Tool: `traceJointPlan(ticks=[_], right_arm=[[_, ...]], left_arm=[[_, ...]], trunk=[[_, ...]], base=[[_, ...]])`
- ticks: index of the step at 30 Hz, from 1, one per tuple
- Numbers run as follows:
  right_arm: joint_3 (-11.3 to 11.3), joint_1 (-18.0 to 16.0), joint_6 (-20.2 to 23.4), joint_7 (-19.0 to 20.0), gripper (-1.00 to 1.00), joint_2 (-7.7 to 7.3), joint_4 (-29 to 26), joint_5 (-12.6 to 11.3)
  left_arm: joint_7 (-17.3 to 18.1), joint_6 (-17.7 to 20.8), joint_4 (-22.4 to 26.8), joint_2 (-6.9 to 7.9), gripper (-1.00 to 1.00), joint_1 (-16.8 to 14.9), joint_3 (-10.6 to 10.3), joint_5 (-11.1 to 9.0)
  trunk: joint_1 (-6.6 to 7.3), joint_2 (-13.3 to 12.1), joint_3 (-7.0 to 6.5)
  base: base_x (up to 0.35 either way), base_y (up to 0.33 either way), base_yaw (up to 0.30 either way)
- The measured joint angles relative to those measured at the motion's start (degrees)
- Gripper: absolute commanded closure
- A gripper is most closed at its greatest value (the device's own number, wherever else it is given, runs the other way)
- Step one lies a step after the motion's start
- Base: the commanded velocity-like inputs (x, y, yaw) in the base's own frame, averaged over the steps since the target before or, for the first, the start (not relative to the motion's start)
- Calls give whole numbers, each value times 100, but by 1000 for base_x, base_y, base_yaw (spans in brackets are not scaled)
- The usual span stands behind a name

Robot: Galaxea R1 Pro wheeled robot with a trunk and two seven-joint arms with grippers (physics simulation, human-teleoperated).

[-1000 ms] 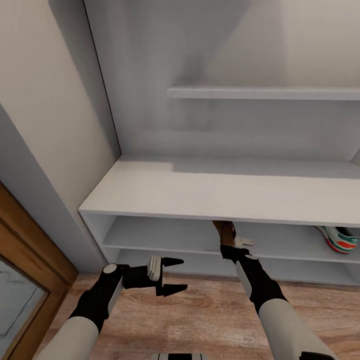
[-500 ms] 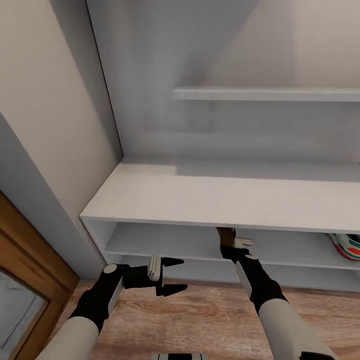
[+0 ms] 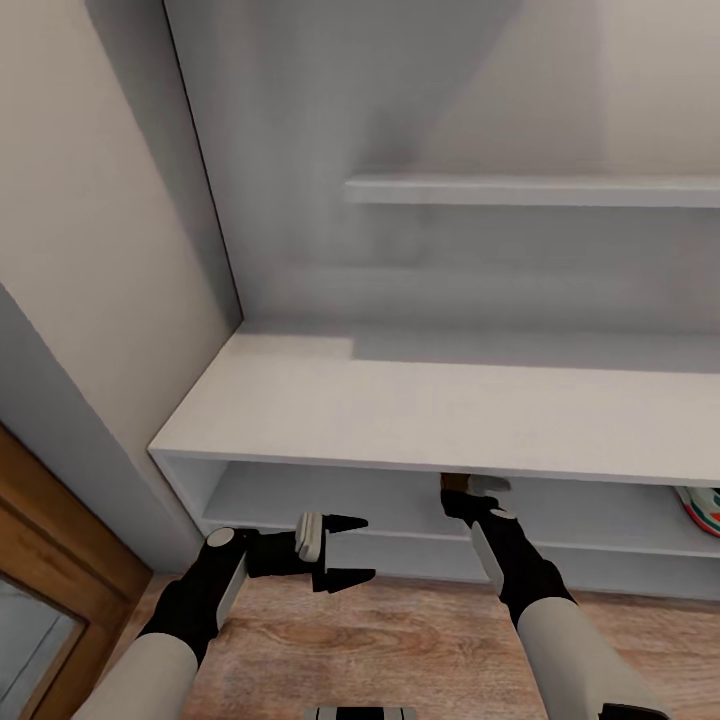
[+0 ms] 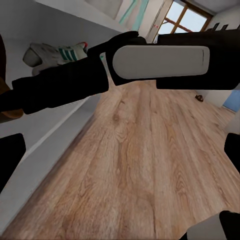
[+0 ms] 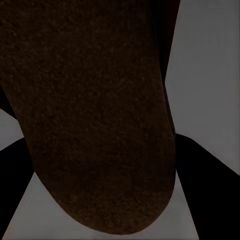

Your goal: Pick up the two gym shoes and the two sandals from the corridor floor and place them onto the hallstand (shoe rack) in the corridor, making sure they are on the rack and not on the floor. Arrange them so the two gym shoes are next to each other and the two sandals are next to each other.

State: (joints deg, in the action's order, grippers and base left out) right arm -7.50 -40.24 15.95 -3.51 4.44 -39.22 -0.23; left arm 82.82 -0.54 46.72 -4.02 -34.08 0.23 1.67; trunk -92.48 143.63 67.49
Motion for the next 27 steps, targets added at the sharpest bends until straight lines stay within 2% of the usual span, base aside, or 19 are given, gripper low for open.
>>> traceJointPlan(ticks=[5,6,13,27], right_arm=[[0,0,0,0,100,3,-4,0],[0,0,0,0,-100,4,-4,0],[0,0,0,-1,-100,4,-13,0],[0,0,1,9,-100,8,-22,-11]], left_arm=[[0,-2,0,-1,-100,0,-1,0],[0,-2,0,-1,-100,0,-1,0],[0,-2,0,-1,-100,0,-1,0],[0,-2,0,-1,-100,0,5,0]], trunk=[[0,0,0],[0,0,0],[-1,0,0],[-4,0,0]], base=[[2,0,0],[0,0,0],[-55,0,0],[-321,0,0]])
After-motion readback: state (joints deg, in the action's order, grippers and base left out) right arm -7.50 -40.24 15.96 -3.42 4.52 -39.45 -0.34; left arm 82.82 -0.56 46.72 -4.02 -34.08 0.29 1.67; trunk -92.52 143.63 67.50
